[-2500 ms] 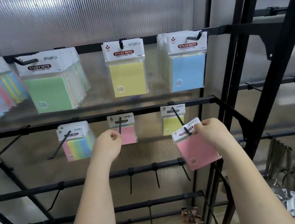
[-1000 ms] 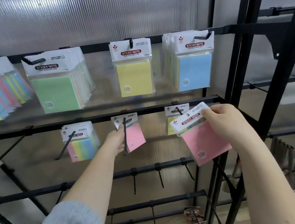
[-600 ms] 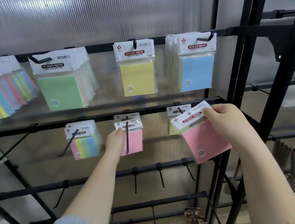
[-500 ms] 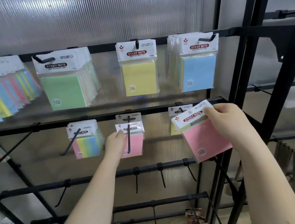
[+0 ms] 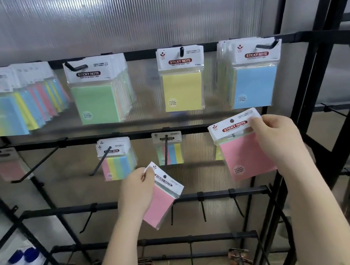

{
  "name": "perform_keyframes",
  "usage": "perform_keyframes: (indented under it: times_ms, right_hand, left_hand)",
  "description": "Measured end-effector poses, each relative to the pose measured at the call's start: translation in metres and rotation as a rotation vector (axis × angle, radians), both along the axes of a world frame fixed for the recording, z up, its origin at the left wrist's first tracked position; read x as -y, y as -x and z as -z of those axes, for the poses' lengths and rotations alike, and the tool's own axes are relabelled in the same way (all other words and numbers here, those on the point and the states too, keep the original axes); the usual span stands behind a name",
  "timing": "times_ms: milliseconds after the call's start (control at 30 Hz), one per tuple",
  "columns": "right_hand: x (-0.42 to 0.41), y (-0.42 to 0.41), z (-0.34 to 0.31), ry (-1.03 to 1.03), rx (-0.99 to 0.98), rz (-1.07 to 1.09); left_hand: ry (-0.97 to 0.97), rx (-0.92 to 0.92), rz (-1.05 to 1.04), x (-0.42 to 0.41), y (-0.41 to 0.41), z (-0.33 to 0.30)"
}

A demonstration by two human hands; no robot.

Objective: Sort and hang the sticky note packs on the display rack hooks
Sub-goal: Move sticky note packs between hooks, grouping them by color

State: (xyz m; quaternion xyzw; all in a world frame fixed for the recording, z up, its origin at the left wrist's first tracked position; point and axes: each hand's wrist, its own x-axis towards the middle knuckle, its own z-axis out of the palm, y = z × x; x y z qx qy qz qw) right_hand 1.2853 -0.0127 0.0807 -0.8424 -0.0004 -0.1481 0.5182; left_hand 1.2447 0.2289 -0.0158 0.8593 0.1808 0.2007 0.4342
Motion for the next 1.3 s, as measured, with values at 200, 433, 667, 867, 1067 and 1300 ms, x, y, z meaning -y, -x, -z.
perform_keyframes:
  times_ms: [200,433,667,867,1067,1300]
  right_hand:
    - [0.002,-0.003,-0.001,-0.016,0.006,-0.057]
    - [0.007,-0.01,0.002,-0.03,0.034,-0.138]
    - [-0.01,0.008,0.003,-0.073,0.066,-0.296]
    - [-0.046,0.037,0.002,-0.102,0.082,-0.335]
    - [-0.105,0.077,0.007,-0.129,0.138,-0.311]
    - [-0.204,0.142,0.023,-0.214,0.185,-0.195]
  left_hand:
    - [-0.092,0.04,-0.063,0.005,0.013,-0.028]
    - [-0.101,0.117,-0.229,-0.004,0.031,-0.032]
    - [-0.093,0.163,-0.39,-0.017,0.073,-0.041]
    - [-0.048,0.198,-0.424,-0.046,0.109,-0.042]
    - [-0.043,0.195,-0.426,-0.114,0.149,-0.039]
    - [-0.181,0.137,-0.374,-0.208,0.2,-0.049]
